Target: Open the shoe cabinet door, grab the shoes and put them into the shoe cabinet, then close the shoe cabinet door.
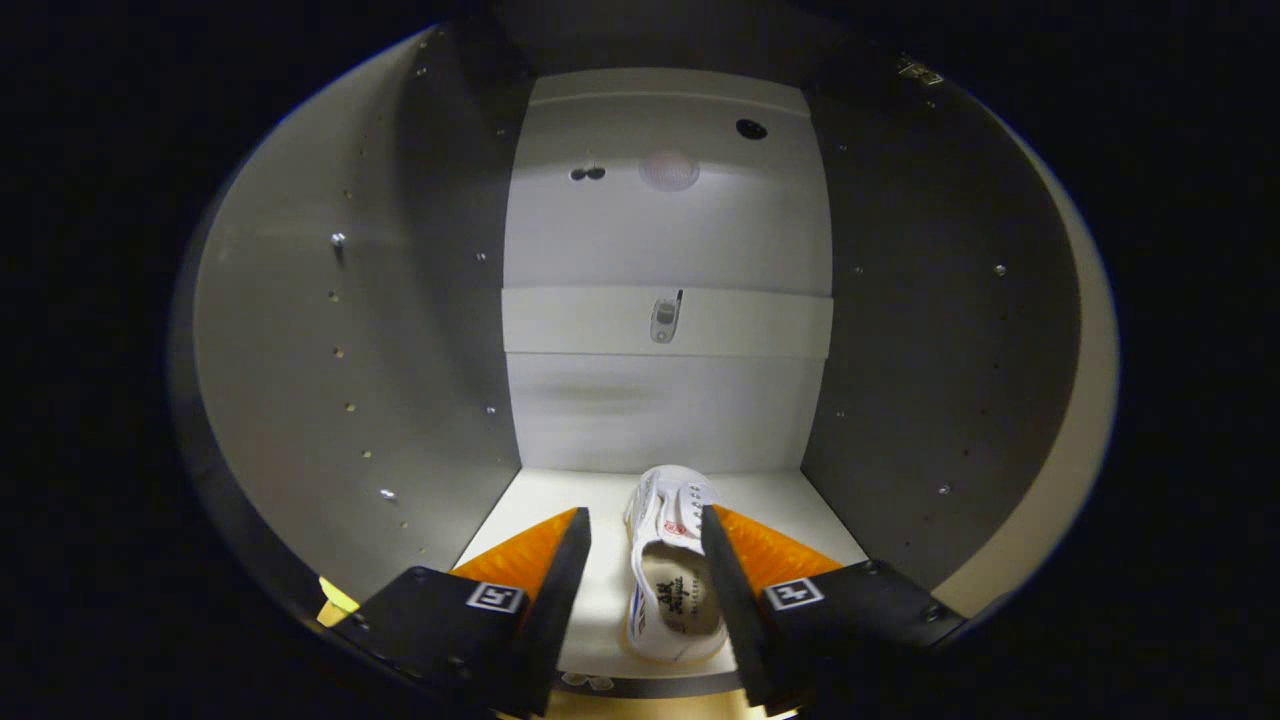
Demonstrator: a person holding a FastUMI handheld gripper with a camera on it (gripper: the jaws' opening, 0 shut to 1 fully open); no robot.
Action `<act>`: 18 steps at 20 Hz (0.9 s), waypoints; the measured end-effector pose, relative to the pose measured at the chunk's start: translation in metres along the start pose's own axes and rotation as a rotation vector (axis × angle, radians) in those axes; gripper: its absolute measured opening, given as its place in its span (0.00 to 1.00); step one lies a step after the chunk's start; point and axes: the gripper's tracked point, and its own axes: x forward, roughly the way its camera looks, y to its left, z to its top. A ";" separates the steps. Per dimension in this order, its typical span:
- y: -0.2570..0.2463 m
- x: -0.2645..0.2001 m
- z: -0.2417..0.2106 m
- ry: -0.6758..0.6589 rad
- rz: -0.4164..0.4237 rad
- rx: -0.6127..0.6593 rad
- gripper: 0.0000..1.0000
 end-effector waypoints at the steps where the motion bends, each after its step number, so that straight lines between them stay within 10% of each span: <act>1: 0.002 -0.017 0.006 -0.013 0.001 0.002 0.86; 2: 0.004 -0.029 0.010 -0.030 0.004 0.004 1.00; 18: 0.013 -0.350 0.044 -0.197 0.017 0.110 0.99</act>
